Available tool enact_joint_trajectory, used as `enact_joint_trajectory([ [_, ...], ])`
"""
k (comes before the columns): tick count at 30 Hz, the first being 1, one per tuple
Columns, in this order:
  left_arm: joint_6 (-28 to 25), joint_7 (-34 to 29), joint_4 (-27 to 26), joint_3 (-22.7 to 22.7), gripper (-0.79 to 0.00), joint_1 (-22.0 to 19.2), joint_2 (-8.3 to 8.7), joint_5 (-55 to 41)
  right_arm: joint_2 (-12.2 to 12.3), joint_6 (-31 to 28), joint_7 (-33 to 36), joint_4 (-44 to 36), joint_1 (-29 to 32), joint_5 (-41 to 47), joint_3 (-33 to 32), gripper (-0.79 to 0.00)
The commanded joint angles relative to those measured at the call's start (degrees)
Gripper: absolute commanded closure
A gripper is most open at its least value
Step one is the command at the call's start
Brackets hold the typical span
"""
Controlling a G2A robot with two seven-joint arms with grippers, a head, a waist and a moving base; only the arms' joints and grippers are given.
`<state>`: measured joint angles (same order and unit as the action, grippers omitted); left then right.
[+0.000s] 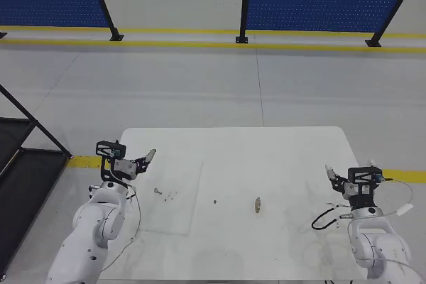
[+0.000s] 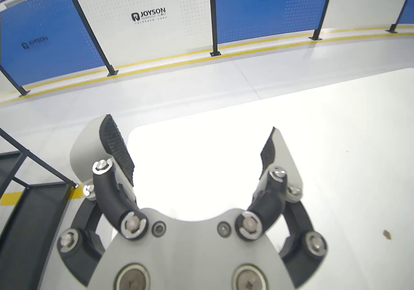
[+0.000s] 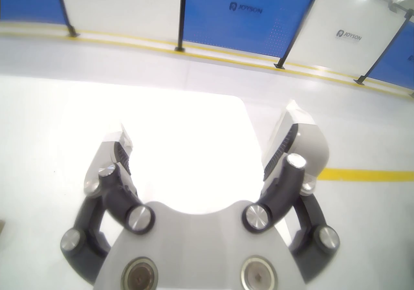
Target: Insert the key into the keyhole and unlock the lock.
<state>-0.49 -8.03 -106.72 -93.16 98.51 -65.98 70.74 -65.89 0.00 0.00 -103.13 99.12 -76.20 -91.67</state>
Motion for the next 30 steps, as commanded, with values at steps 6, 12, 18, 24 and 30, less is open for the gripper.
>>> enact_joint_trajectory([
  [6, -0.16, -24.73, -11.16, -3.42, -0.785, -0.59, 0.42, -5.25, 0.0, 0.0, 0.0, 0.0, 0.0, 0.0, 0.0, -0.785],
  [12, -1.08, -44.95, -16.56, -4.59, -0.785, -2.87, 0.97, -8.86, 0.0, 0.0, 0.0, 0.0, 0.0, 0.0, 0.0, -0.785],
  [18, 0.32, -62.44, -14.42, -3.32, -0.785, -7.19, 1.31, -15.55, 0.0, 0.0, 0.0, 0.0, 0.0, 0.0, 0.0, -0.785],
  [24, 3.23, -74.11, -9.63, -2.7, -0.785, -11.29, 1.71, -21.07, 0.0, 0.0, 0.0, 0.0, 0.0, 0.0, 0.0, -0.785],
  [30, 5.86, -78.72, -4.93, -0.62, -0.785, -13.31, 1.96, -22.59, 0.0, 0.0, 0.0, 0.0, 0.0, 0.0, 0.0, -0.785],
])
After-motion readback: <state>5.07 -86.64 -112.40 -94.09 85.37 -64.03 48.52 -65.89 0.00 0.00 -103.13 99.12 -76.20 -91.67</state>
